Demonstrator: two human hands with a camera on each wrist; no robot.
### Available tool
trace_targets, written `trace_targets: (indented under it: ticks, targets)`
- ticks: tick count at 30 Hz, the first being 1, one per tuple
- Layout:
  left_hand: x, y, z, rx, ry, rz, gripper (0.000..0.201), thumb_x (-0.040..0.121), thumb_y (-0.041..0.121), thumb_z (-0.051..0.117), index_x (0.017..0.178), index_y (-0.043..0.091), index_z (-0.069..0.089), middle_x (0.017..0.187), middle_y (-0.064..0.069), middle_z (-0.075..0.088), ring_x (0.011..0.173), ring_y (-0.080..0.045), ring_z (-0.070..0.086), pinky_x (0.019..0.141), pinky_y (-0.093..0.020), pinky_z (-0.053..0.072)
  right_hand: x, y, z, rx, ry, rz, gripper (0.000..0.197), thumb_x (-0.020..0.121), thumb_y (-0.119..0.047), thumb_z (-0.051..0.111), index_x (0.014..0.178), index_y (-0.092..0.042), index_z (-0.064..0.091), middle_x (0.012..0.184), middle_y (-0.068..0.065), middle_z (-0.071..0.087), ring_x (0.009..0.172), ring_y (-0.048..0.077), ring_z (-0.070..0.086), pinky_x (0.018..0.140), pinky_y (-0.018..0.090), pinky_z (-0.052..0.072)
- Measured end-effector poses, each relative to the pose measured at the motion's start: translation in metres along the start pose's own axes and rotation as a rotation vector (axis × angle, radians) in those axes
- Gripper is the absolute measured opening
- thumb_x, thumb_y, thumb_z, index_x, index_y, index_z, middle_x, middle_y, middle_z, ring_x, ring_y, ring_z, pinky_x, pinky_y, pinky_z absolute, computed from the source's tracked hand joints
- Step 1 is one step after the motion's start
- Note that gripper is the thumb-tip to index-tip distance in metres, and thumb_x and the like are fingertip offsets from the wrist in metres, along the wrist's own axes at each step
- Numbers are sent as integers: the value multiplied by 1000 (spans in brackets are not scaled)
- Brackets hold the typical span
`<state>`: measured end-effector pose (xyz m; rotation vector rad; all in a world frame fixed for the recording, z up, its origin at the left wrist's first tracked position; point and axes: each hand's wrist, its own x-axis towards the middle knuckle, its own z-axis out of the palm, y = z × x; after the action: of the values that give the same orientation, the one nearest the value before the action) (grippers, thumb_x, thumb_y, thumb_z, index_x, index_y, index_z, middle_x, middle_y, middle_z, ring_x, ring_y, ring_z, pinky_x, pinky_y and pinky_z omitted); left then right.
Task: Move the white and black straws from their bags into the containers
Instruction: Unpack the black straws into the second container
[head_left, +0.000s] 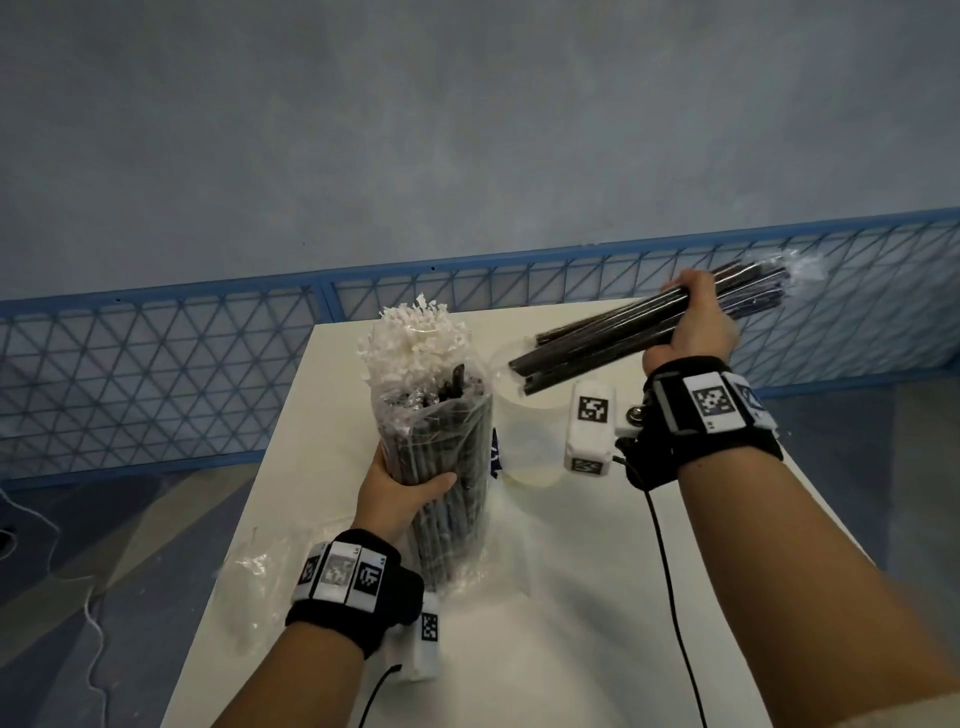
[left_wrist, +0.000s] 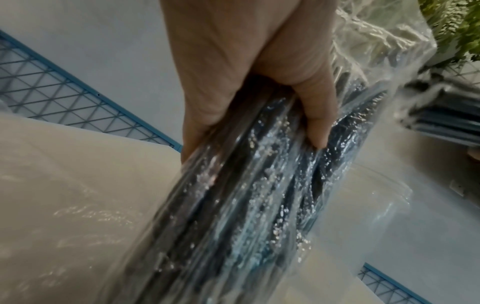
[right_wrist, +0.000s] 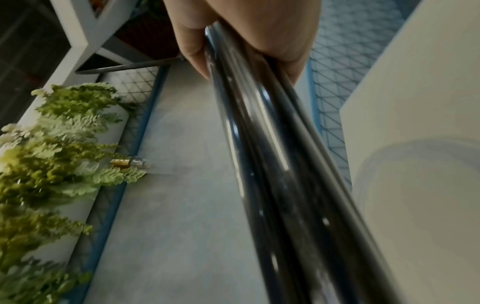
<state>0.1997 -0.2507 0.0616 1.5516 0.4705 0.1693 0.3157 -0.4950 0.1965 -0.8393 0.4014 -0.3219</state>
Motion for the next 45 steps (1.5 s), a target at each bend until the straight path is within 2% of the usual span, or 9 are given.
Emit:
trace_targets:
  ticks: [3, 7, 15, 20, 24, 27, 31, 35, 45]
  targets:
    - [-1, 0, 1, 5, -6, 1, 97, 31, 37, 88, 120, 17, 57, 113, -2, 68, 106, -23, 64, 96, -46, 50, -4, 2, 10, 96, 71, -159, 35, 78, -9, 70, 111, -8, 56, 91, 7, 66, 81, 20, 65, 81, 36, 57]
    - [-1, -2, 2, 31, -14, -1, 84, 45, 21, 91, 121, 17, 56, 113, -2, 67, 107, -23, 63, 96, -47, 50, -12, 26, 21, -49, -67, -270, 43, 80, -7, 70, 117, -18, 50, 108, 2, 61, 104, 17, 60, 99, 31, 47]
    - [0, -5, 1, 47, -19, 26, 94, 37, 34, 91, 123, 16, 56, 113, 0, 69, 106, -20, 65, 95, -47, 51, -11, 74, 6, -535, -267, -313, 39, 71, -13, 78, 100, -16, 51, 100, 3, 63, 95, 19, 61, 90, 33, 50]
    - [1, -8, 1, 63, -18, 21, 79, 52, 16, 92, 123, 14, 55, 111, 0, 68, 105, -21, 64, 96, -47, 51, -9, 83, 4, -525, -315, -258, 46, 71, -11, 78, 108, -18, 52, 103, 0, 62, 98, 13, 59, 89, 24, 47]
    - [-1, -7, 1, 47, -14, 31, 90, 41, 30, 91, 122, 16, 55, 110, 3, 68, 104, -19, 64, 95, -46, 51, -34, 67, 4, -605, -260, -572, 30, 79, -20, 71, 104, -17, 56, 102, -4, 61, 99, 10, 57, 82, 5, 41]
    - [-2, -8, 1, 47, -14, 44, 77, 52, 15, 90, 122, 16, 55, 110, 3, 68, 105, -19, 64, 96, -47, 51, -75, 56, 0, -677, -601, -818, 8, 87, -16, 60, 94, -16, 63, 85, -7, 62, 81, 7, 58, 76, 15, 48]
    - [-6, -7, 5, 67, -18, 80, 80, 49, 22, 88, 121, 16, 55, 110, 1, 69, 104, -18, 65, 94, -46, 52, -96, 71, -7, -1190, -956, -957, 34, 92, -32, 44, 93, -9, 69, 91, 5, 68, 87, 20, 59, 78, 22, 41]
    - [-9, -10, 7, 84, -30, 87, 70, 49, 26, 86, 113, 28, 56, 108, 4, 69, 103, -17, 65, 94, -45, 52, -98, 67, -1, -1536, -833, -857, 33, 98, -26, 42, 90, -1, 63, 91, 13, 60, 84, 29, 57, 68, 28, 35]
    - [-10, -7, 11, 114, -71, 138, 53, 53, 23, 82, 96, 35, 54, 101, 4, 69, 99, -17, 65, 92, -45, 52, -107, 62, 6, -1991, -767, -648, 55, 84, -39, 63, 125, -7, 43, 126, 7, 52, 121, 33, 40, 94, 45, 40]
